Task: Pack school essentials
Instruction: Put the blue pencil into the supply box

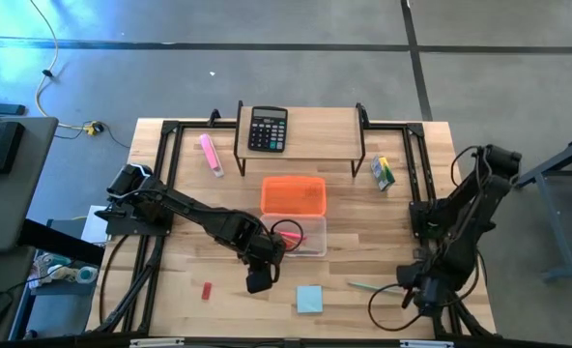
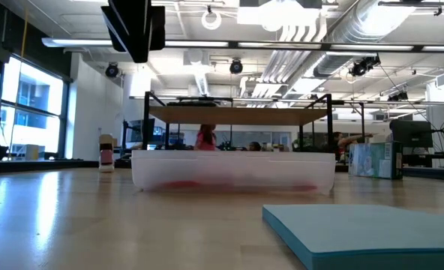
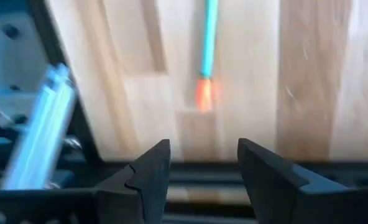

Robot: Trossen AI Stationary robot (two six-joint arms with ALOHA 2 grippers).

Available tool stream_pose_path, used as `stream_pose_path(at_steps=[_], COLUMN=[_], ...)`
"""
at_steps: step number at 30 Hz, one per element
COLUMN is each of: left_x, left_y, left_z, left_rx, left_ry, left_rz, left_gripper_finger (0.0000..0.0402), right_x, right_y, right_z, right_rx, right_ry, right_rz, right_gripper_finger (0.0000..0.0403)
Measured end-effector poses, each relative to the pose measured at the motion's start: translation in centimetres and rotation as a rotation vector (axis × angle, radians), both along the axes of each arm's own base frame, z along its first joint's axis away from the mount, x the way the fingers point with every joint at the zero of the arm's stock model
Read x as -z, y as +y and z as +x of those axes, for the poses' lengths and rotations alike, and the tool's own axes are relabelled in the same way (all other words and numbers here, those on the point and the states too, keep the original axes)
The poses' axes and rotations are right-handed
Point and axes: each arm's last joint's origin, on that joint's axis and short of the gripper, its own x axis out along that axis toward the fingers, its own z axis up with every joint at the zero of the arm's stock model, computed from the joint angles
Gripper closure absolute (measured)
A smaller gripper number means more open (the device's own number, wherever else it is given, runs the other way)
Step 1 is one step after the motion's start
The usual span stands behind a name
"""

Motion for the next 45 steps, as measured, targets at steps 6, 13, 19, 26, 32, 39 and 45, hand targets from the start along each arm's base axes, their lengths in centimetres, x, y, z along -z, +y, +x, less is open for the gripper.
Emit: stream_pose_path(at_steps=[6,13,19,26,32,39,45], left_x=[0.0,0.0,0.0,0.0,0.0,0.0,0.2], left_y=[0.1,0.1,0.1,0.1,0.1,0.1,0.2], left_z=[0.0,0.0,0.0,0.0,0.0,0.0,-0.4], left_rx=[-0.012,-0.012,-0.012,-0.012,-0.01,0.032,0.07], left_ry=[-0.01,-0.01,-0.01,-0.01,-0.009,-0.005,0.028], left_rz=[0.033,0.033,0.032,0.032,0.029,0.029,0.049], left_gripper_finger=[0.0271,0.0271,0.0271,0.0271,0.0271,0.0271,0.0271], right_x=[1.3,3.7,4.9,6.4,7.0,7.0,7.1], right_y=[1.2,2.1,2.5,3.1,3.6,3.7,3.8], right_z=[0.7,1.1,1.4,1.1,0.5,0.4,0.5], right_rx=[-0.008,-0.01,-0.009,-0.018,0.001,0.021,0.022], right_ry=[-0.048,-0.036,-0.028,-0.006,-0.005,0.003,-0.005], right_rz=[0.025,-0.075,-0.113,-0.162,-0.187,-0.185,-0.17], right_gripper_finger=[0.0224,0.0224,0.0224,0.0224,0.024,0.0319,0.0374])
